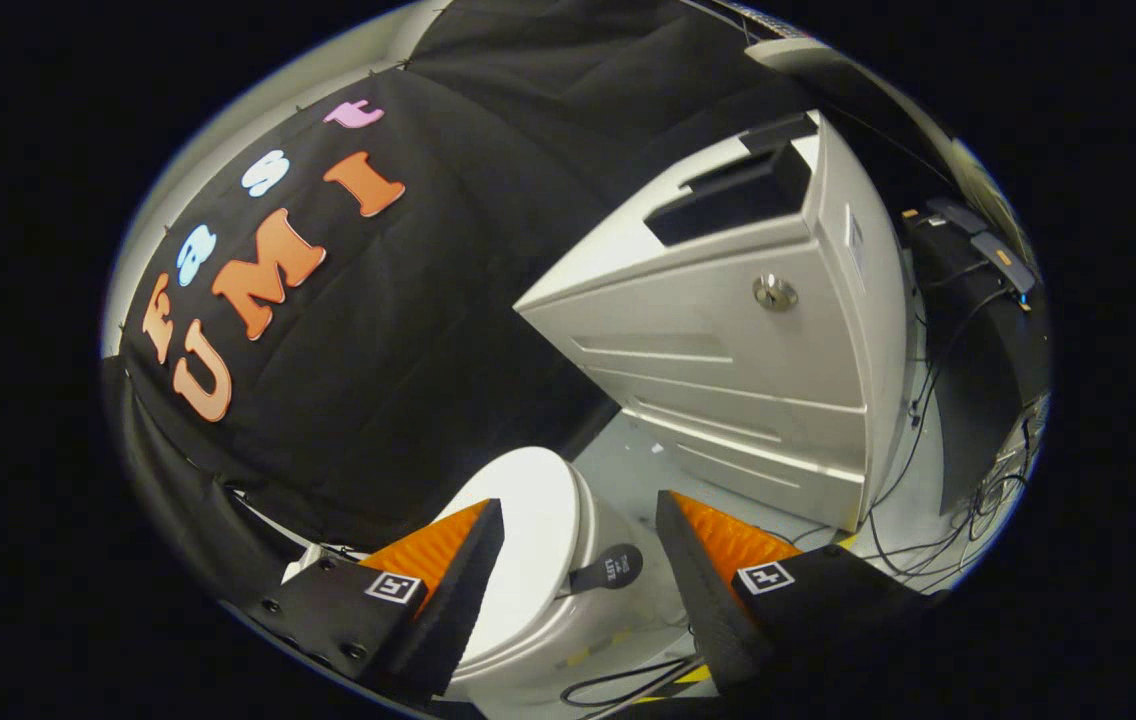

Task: Open the toilet lid.

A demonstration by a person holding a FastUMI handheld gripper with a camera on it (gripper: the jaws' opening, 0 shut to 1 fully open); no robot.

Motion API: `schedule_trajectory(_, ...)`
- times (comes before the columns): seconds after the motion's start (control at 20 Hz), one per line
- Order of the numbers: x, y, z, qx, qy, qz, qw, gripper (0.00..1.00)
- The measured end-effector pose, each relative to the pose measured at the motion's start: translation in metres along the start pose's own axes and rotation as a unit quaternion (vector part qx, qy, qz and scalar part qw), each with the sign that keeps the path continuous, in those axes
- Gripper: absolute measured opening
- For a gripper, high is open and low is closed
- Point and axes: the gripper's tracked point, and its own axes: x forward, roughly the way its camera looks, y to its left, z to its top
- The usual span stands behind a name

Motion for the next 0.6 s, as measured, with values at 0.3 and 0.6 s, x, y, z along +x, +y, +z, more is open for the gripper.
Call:
schedule_trajectory(0.3, 0.021, -0.002, -0.035, 0.142, 0.073, -0.007, 0.987, 0.99)
schedule_trajectory(0.6, 0.044, -0.004, -0.067, 0.215, 0.088, -0.015, 0.973, 0.97)
